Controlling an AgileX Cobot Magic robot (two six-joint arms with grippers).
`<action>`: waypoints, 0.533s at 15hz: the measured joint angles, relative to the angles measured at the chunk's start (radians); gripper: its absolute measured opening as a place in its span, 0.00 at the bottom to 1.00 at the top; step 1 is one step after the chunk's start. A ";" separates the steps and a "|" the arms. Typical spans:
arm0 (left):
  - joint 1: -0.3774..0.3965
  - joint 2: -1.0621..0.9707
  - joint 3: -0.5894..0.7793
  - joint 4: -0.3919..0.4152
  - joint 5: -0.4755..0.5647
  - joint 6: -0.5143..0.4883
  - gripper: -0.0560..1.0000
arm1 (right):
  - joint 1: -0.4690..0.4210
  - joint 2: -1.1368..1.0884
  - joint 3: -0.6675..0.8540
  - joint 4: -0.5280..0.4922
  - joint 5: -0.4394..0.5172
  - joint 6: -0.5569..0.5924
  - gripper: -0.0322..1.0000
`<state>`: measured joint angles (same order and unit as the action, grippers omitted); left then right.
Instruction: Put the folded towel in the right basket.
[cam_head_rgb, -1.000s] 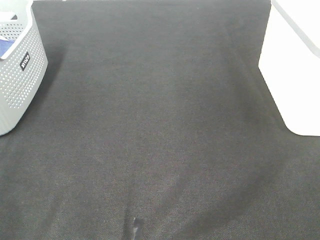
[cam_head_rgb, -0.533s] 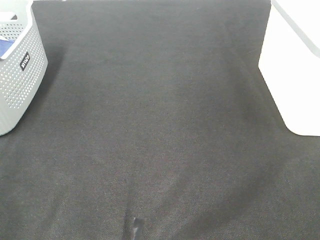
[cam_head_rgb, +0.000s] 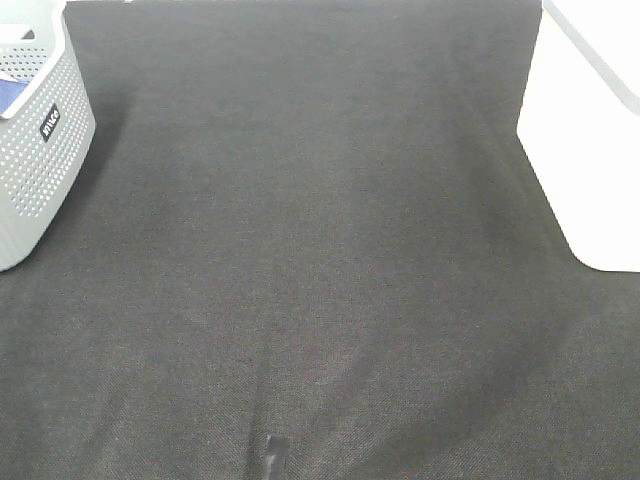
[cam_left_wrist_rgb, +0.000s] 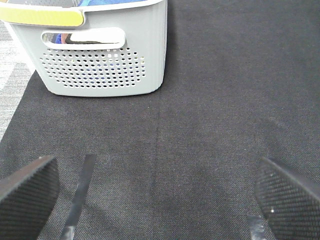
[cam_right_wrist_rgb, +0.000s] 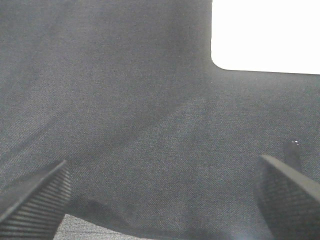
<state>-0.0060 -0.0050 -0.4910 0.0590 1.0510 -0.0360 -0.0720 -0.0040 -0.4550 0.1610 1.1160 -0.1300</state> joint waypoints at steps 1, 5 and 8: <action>0.000 0.000 0.000 0.000 0.000 0.000 0.99 | 0.000 0.000 0.000 0.001 0.000 0.000 0.94; 0.000 0.000 0.000 0.000 0.000 0.000 0.99 | 0.000 0.000 0.000 0.001 0.000 0.000 0.94; 0.000 0.000 0.000 0.000 0.000 0.000 0.99 | 0.000 0.000 0.000 0.004 0.000 0.001 0.94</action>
<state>-0.0060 -0.0050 -0.4910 0.0590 1.0510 -0.0360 -0.0720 -0.0040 -0.4550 0.1650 1.1160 -0.1290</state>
